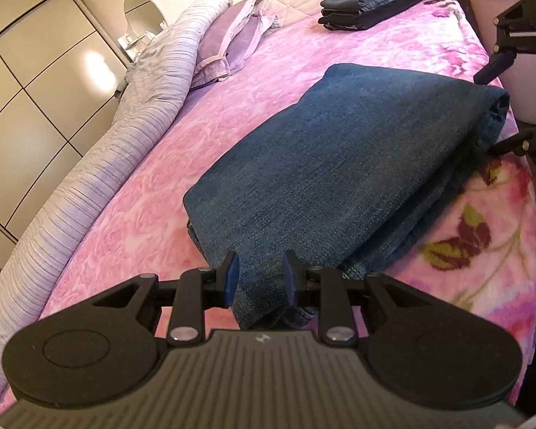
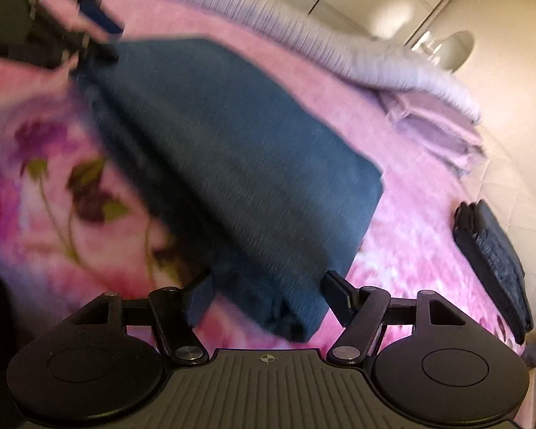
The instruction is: Fold clothes
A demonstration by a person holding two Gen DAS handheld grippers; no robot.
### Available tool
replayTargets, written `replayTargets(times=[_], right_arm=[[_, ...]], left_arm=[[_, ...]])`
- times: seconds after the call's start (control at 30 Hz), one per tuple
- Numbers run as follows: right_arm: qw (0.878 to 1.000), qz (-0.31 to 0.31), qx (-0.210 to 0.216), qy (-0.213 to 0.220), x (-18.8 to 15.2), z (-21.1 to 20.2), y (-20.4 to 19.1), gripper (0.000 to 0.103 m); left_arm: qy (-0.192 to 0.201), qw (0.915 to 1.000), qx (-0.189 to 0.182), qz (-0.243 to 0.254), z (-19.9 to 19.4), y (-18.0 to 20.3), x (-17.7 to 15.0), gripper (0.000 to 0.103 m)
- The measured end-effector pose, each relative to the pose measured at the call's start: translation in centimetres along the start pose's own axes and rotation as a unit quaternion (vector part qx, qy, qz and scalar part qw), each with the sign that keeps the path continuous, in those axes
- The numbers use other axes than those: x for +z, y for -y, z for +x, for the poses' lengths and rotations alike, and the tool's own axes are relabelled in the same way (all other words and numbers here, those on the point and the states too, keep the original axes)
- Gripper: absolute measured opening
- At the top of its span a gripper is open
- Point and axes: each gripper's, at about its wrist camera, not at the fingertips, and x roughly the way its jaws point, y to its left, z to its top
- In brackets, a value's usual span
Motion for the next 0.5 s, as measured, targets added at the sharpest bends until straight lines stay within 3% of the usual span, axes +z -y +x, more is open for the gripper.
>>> replayTargets(times=[0.23, 0.5], right_arm=[[0.999, 0.015, 0.000, 0.029, 0.6, -2.0, 0.9, 0.069], [0.990, 0.064, 0.065, 0.103, 3.9, -3.9, 1.2, 0.069]], left_arm=[[0.022, 0.9993, 0.007, 0.029, -2.5, -0.7, -0.3, 0.025], [-0.020, 0.9981, 0.000, 0.059, -1.3, -1.0, -1.5, 0.025]])
